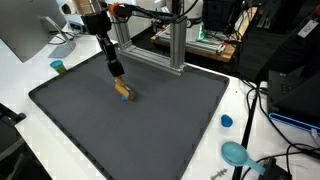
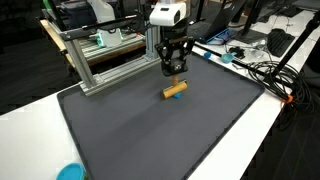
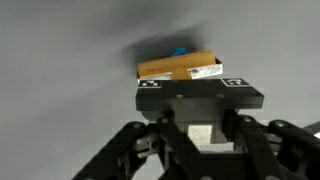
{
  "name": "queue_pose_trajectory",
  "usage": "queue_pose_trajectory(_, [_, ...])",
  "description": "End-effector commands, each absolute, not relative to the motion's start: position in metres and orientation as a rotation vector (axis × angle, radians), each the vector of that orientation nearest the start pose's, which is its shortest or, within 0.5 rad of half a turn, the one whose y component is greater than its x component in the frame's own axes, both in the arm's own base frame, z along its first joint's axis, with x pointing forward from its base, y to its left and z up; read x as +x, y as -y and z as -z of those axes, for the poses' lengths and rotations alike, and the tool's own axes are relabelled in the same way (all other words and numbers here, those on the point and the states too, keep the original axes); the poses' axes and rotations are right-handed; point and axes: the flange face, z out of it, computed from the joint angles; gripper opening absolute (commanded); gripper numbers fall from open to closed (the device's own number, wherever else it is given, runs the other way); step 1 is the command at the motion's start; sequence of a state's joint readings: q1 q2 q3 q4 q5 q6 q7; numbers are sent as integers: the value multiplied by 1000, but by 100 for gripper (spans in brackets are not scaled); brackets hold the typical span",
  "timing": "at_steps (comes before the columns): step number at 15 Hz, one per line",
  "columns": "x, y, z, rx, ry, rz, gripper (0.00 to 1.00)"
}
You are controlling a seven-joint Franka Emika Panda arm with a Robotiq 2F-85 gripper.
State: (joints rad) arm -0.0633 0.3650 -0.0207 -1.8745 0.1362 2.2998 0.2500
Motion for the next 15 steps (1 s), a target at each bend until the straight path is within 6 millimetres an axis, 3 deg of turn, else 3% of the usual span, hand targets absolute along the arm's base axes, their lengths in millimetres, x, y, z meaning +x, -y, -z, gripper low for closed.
queue_pose_trajectory(1, [633, 46, -299, -2979, -629, -30, 22])
queue_pose_trajectory(3, [632, 42, -295, -2987, -619, -19, 22])
queue_pose_trajectory(8, [639, 39, -310, -3004, -608, 48, 22])
queue_pose_trajectory(11, [635, 33, -296, -3031, -583, -60, 22])
queue_pose_trajectory(13, [632, 30, -297, -2997, -562, -120, 22])
queue_pose_trajectory(14, [630, 35, -313, -3008, -581, -47, 47])
queue_pose_trajectory(15, [628, 33, -312, -3007, -577, -70, 47])
